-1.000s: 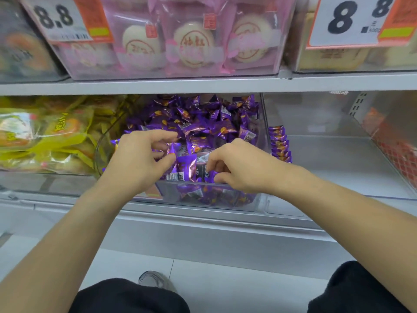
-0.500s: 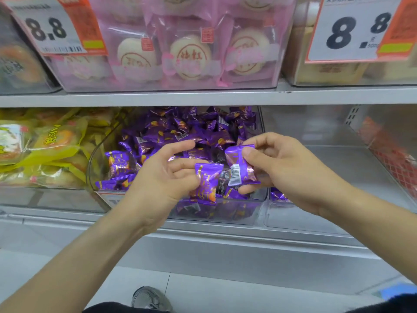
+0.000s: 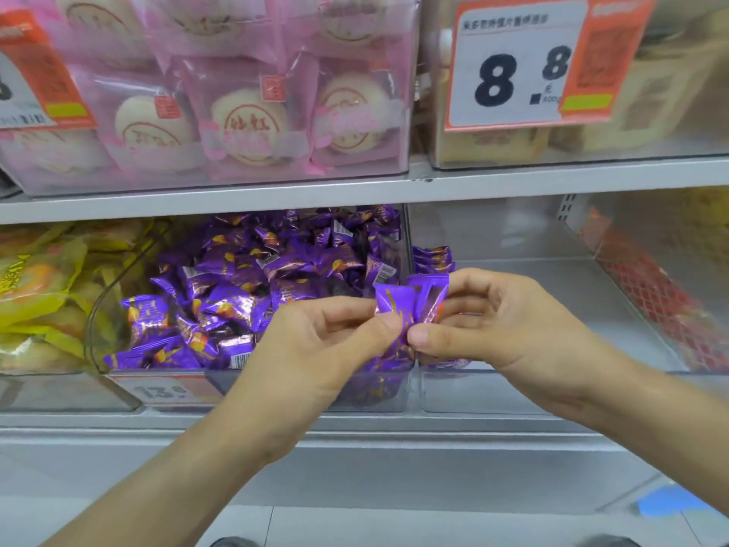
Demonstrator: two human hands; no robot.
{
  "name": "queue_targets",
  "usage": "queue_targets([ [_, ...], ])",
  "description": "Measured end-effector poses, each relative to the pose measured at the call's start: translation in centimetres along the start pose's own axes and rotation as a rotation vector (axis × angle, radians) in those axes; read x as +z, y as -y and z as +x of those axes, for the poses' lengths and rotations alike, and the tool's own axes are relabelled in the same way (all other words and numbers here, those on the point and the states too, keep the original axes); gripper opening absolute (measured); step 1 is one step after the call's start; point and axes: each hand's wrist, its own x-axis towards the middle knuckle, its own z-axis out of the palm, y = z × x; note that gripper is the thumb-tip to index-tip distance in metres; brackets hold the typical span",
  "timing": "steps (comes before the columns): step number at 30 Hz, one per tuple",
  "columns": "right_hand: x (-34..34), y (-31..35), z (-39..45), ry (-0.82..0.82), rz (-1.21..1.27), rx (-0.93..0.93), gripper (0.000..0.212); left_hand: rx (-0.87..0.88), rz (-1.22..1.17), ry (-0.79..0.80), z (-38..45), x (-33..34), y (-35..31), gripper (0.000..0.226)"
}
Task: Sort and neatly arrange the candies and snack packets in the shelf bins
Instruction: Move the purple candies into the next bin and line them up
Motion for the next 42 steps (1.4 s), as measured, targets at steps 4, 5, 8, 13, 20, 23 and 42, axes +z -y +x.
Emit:
queue_targets([
  [4,0.1,-0.1,0.0,-0.06,-0.038,0.002,0.064,0.091,0.152,-0.079,0.3,0.8,0.0,0.017],
  [5,0.0,0.0,-0.1,-0.057,-0.061,-0.003,0.061,0.073,0.154,-0.093,0.5,0.8,-0.1,0.021],
  [8,0.3,0.3,-0.3,-0.042,-0.129,-0.042,0.049,0.0,0.109,-0.1,0.8,0.8,0.3,0.027],
  [13,0.3,0.3,-0.1,-0.086,-0.253,-0.053,0.06,-0.002,0.108,-0.06,0.6,1.0,0.5,0.024],
  [20,0.3,0.2,0.3,-0.053,-0.294,-0.034,0.059,-0.003,0.018,-0.039,0.6,0.8,0.8,0.017],
  [23,0.1,0.0,0.5,-0.032,-0.266,-0.041,0.061,-0.006,-0.025,-0.038,0.5,0.7,0.8,0.017],
  [42,-0.1,0.9,0.4,-0.005,-0.179,-0.049,0.068,-0.092,-0.248,-0.046,1.0,1.7,1.2,0.036],
])
